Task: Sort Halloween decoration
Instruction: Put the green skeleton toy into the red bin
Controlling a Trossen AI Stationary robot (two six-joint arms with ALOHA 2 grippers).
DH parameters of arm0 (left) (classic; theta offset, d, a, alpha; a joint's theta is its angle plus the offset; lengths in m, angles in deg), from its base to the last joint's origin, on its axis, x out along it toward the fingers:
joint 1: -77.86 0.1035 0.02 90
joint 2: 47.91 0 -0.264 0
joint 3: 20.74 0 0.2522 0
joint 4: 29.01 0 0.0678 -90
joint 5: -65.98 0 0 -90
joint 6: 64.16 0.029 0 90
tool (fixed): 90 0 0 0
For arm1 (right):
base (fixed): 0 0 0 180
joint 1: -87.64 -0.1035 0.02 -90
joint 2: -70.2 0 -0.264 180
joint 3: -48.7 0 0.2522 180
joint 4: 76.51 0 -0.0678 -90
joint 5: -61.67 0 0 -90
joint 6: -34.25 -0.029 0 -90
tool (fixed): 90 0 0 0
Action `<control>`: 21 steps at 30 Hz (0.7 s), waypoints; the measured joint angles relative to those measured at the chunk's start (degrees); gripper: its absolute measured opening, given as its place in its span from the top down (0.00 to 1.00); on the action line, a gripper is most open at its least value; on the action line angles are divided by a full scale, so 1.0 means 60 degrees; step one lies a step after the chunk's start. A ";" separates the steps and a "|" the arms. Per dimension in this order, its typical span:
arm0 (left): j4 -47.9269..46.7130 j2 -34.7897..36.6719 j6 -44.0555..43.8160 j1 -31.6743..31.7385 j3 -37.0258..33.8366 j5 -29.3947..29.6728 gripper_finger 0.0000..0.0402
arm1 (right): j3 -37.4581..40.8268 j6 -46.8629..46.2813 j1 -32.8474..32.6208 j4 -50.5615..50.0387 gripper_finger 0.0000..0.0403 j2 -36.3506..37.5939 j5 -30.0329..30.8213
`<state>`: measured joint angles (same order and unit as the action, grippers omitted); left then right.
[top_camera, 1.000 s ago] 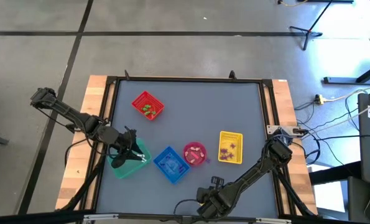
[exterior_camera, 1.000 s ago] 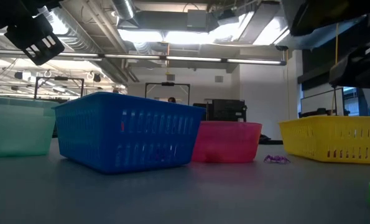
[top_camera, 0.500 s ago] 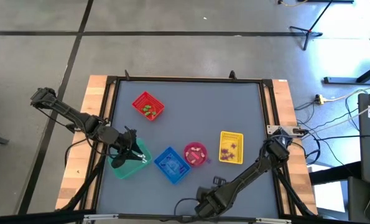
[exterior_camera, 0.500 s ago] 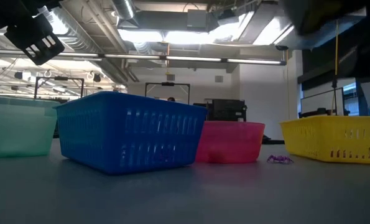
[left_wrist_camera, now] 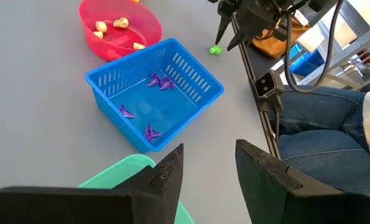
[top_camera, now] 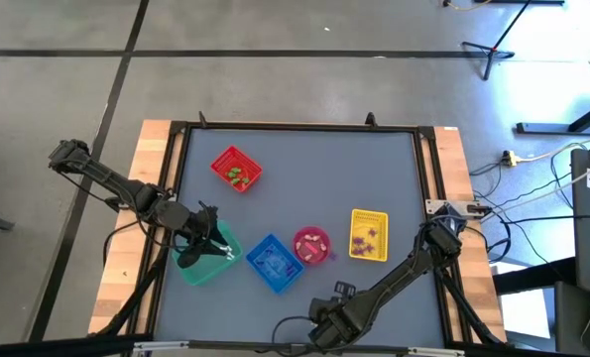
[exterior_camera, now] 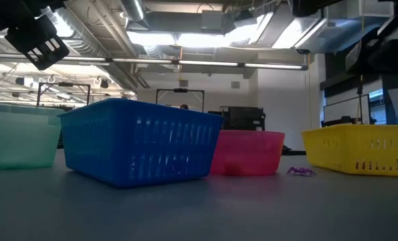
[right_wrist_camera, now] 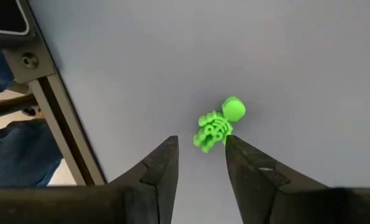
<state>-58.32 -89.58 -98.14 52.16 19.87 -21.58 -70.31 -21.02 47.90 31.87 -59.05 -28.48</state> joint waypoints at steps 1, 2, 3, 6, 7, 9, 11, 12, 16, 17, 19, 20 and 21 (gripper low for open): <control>0.0000 0.0000 0.0000 -0.0002 0.0000 0.0000 0.67 | 0.0000 0.0000 0.0002 0.0001 0.67 0.0000 0.0008; 0.0000 0.0000 0.0000 0.0001 0.0000 0.0001 0.67 | 0.0000 0.0000 0.0002 0.0001 0.67 0.0000 0.0014; 0.0000 0.0000 0.0000 -0.0002 0.0000 0.0000 0.68 | 0.0000 0.0000 0.0002 0.0009 0.67 0.0000 0.0027; 0.0000 0.0003 0.0000 -0.0001 0.0000 0.0000 0.68 | -0.0007 0.0004 -0.0002 0.0062 0.67 0.0015 0.0368; 0.0000 0.0000 0.0000 0.0000 0.0000 0.0000 0.68 | -0.0007 0.0009 0.0001 0.0055 0.67 0.0018 0.0516; 0.0000 0.0000 0.0000 0.0000 0.0000 0.0004 0.68 | -0.0007 0.0004 0.0002 0.0050 0.67 0.0018 0.0725; 0.0000 0.0000 -0.0004 -0.0002 0.0000 0.0000 0.67 | -0.0007 0.0007 0.0002 0.0056 0.67 0.0018 0.0804; 0.0000 0.0001 0.0000 0.0000 0.0000 0.0003 0.67 | -0.0007 0.0007 0.0002 0.0073 0.67 0.0018 0.0805; 0.0000 0.0000 0.0000 -0.0001 0.0000 0.0004 0.68 | -0.0007 0.0007 0.0002 0.0144 0.67 -0.0010 0.0644; 0.0000 0.0000 0.0000 -0.0002 0.0000 0.0004 0.68 | -0.0007 0.0007 0.0002 0.0152 0.67 -0.0011 0.0603; 0.0000 0.0000 -0.0001 0.0000 0.0000 0.0004 0.67 | -0.0007 0.0012 -0.0002 0.0148 0.67 -0.0011 0.0598; 0.0000 0.0001 0.0000 -0.0002 0.0000 0.0004 0.68 | -0.0007 0.0039 -0.0002 0.0142 0.67 -0.0011 0.0600; 0.0000 0.0000 0.0000 0.0000 0.0000 0.0004 0.68 | -0.0007 0.0080 0.0002 0.0138 0.67 -0.0015 0.0600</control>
<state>-58.32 -89.58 -98.14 52.16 19.87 -21.56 -70.35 -20.54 47.92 32.69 -59.14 -24.88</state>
